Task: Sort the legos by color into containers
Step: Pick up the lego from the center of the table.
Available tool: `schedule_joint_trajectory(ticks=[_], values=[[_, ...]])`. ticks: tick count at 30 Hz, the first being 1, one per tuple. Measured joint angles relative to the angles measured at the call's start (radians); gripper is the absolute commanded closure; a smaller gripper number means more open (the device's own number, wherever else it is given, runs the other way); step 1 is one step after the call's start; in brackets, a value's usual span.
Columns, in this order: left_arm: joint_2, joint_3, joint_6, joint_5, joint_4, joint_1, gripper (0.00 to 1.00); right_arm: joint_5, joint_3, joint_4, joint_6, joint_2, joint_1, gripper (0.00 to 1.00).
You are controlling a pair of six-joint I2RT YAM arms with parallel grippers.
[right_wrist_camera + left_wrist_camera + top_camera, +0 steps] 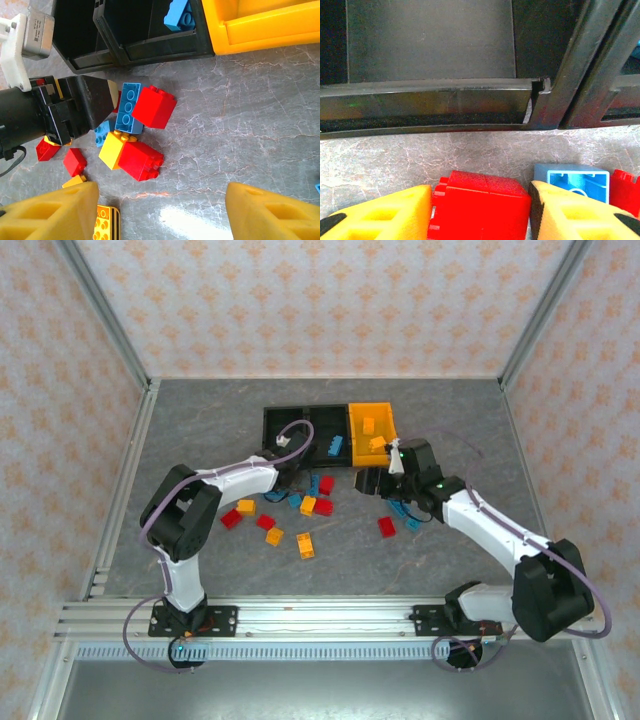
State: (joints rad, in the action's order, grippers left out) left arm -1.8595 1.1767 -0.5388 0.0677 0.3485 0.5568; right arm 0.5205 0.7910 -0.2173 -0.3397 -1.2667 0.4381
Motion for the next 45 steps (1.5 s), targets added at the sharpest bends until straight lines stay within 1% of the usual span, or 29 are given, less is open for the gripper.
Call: schedule_joint_trajectory(ticks=[7,10,12,14,17,18,21,24,34,41,45], values=[[0.0,-0.013,0.0,0.01,-0.001,0.0,0.47,0.0,0.013,-0.003,0.004,-0.014,0.0,0.32],[-0.002,-0.014,-0.001,0.012,-0.001,0.0,0.53,0.0,0.013,-0.003,0.004,-0.015,0.0,0.32],[-0.002,-0.016,-0.002,0.013,-0.002,0.0,0.54,0.0,0.013,-0.003,0.004,-0.015,0.0,0.32],[-0.002,-0.018,-0.002,0.015,-0.006,0.0,0.59,0.0,0.013,-0.003,0.003,-0.015,0.0,0.33],[-0.002,-0.018,-0.002,0.016,-0.01,0.0,0.62,-0.001,0.013,-0.003,0.003,-0.015,0.0,0.33],[-0.002,-0.02,-0.002,0.017,-0.012,0.0,0.62,0.0,0.013,-0.003,0.003,-0.014,0.0,0.33],[0.004,-0.027,-0.002,0.018,-0.018,0.0,0.55,0.0,0.013,-0.002,0.003,-0.014,0.0,0.33],[0.014,-0.042,-0.002,0.018,-0.021,0.0,0.51,0.0,0.013,-0.002,0.003,-0.015,0.0,0.33],[0.014,-0.045,-0.002,0.019,-0.021,0.0,0.46,-0.001,0.013,-0.002,0.003,-0.014,0.001,0.33],[0.014,-0.045,-0.001,0.019,-0.019,0.0,0.45,-0.001,0.013,-0.002,0.003,-0.014,0.001,0.33],[0.014,-0.045,-0.002,0.019,-0.018,0.0,0.41,-0.001,0.013,-0.002,0.0,-0.014,0.001,0.33]])
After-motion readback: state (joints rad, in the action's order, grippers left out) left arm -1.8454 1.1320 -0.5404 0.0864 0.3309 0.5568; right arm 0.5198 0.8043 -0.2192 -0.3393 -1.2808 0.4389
